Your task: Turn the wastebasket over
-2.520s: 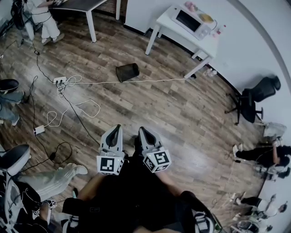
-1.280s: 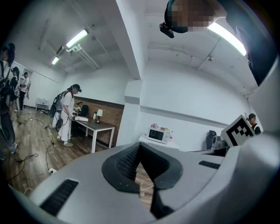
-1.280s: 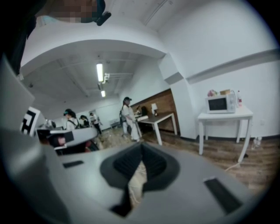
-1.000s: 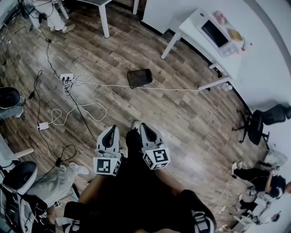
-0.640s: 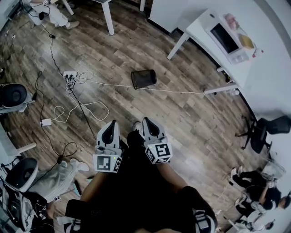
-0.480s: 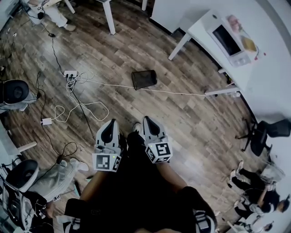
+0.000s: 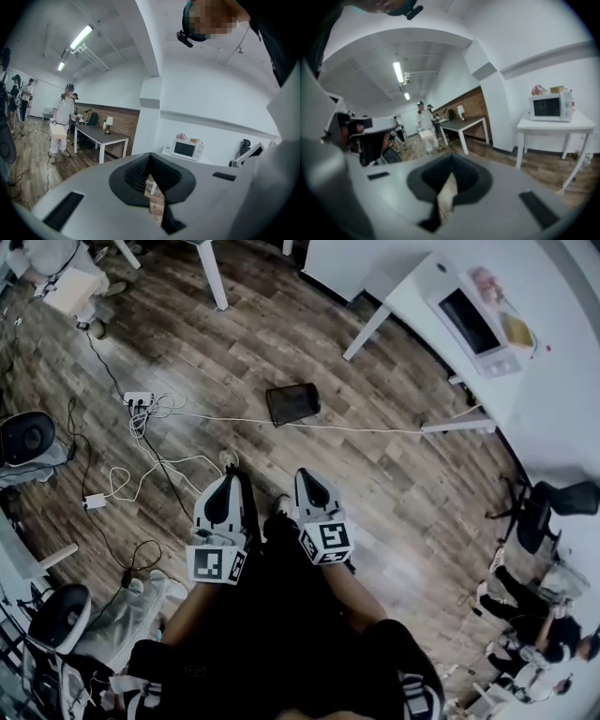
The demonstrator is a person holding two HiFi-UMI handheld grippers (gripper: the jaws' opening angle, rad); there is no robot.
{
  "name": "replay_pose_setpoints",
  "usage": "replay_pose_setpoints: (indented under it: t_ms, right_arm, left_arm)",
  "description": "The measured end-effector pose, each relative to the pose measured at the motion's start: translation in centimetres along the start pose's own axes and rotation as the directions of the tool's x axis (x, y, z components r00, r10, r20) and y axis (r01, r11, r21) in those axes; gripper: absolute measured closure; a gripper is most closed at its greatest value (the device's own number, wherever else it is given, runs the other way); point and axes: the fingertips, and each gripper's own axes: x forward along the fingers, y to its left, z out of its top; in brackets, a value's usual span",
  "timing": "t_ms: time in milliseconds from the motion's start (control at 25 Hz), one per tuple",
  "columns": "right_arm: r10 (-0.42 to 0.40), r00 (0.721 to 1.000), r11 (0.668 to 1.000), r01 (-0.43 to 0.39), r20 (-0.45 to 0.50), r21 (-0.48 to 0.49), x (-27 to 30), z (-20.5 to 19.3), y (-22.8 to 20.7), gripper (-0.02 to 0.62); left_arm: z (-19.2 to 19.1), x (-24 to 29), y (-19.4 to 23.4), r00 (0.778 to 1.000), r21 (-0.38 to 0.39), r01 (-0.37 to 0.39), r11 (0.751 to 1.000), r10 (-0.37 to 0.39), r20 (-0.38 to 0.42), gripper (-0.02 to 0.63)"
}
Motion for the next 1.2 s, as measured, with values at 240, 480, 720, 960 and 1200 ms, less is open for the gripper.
replay_pose_setpoints:
  t_ms: [240, 480, 720, 960, 1200]
  right_arm:
    - [-0.063, 0.998, 0.998, 0.063, -0.021, 0.023, 6.2, 0.6, -0.4, 0.565]
    - [-0.125, 0.990, 0.991, 0.127, -0.059, 0.030, 13.7, 1.1, -0.9, 0.565]
    - [-0.203, 0.972, 0.977, 0.209, -0.121, 0.039, 21.2, -0.3, -2.1, 0.565]
    - [-0.220, 0.959, 0.973, 0.228, -0.178, 0.029, 27.4, -2.3, -4.1, 0.565]
    - [-0.190, 0.950, 0.974, 0.214, -0.247, 0.076, 32.3, -7.3, -7.5, 0.563]
  left_arm:
    - [1.4, 6.0, 4.4, 0.997, -0.003, 0.071, 0.998, -0.071, -0.020, 0.572]
    - [2.1, 12.2, 9.8, 0.988, -0.012, 0.140, 0.990, -0.140, -0.062, 0.572]
    - [1.1, 17.6, 15.5, 0.973, -0.033, 0.194, 0.980, -0.197, -0.123, 0.572]
    - [-0.1, 22.0, 18.5, 0.963, -0.055, 0.213, 0.976, -0.219, -0.157, 0.572]
    - [-3.1, 26.0, 21.3, 0.972, -0.049, 0.168, 0.984, -0.174, -0.155, 0.572]
